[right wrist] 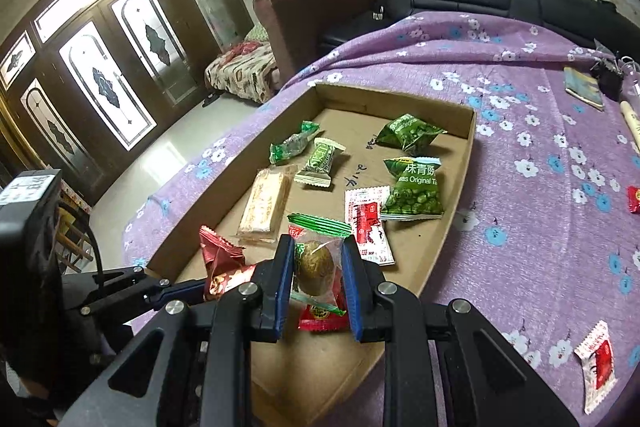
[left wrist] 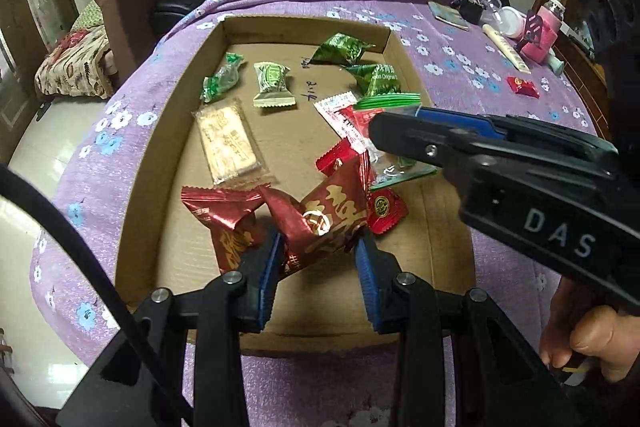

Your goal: Organize snacks

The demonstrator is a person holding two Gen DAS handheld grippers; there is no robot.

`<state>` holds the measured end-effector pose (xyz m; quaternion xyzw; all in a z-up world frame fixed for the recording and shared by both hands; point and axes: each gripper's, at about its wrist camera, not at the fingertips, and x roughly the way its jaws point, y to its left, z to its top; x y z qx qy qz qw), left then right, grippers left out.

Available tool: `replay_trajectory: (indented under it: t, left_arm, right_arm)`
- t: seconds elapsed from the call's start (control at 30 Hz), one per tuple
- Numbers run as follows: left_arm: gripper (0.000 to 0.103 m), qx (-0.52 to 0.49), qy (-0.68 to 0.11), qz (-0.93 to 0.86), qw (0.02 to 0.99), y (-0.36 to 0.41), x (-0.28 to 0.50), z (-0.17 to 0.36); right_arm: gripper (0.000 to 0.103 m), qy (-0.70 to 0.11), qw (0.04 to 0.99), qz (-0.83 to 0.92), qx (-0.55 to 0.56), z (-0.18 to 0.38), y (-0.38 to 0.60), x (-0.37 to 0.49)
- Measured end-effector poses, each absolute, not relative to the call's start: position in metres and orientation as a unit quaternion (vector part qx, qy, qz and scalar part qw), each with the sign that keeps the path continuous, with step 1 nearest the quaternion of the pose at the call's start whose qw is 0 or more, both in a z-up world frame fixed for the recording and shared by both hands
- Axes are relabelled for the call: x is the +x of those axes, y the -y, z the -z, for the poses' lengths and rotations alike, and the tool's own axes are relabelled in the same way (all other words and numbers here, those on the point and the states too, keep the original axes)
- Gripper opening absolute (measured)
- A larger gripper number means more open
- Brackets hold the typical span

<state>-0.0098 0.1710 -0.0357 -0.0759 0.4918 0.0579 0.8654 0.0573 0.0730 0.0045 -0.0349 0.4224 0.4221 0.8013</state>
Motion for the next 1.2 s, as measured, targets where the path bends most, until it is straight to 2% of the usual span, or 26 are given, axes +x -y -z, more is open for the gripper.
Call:
replay_trajectory:
  t: [0.97, 1.2]
  left_arm:
    - [0.040, -0.060, -0.521, -0.064, 0.849, -0.162, 0.004, 0.056]
    - [0.047, -0.059, -0.524, -0.070, 0.847, -0.161, 0.005, 0.057]
  right_arm:
    - [0.025, -0.442, 0.795, -0.413, -0.049, 0.014, -0.077, 0.073]
    - [0.025, -0.442, 0.794, -0.415, -0.048, 0.014, -0.077, 0.073]
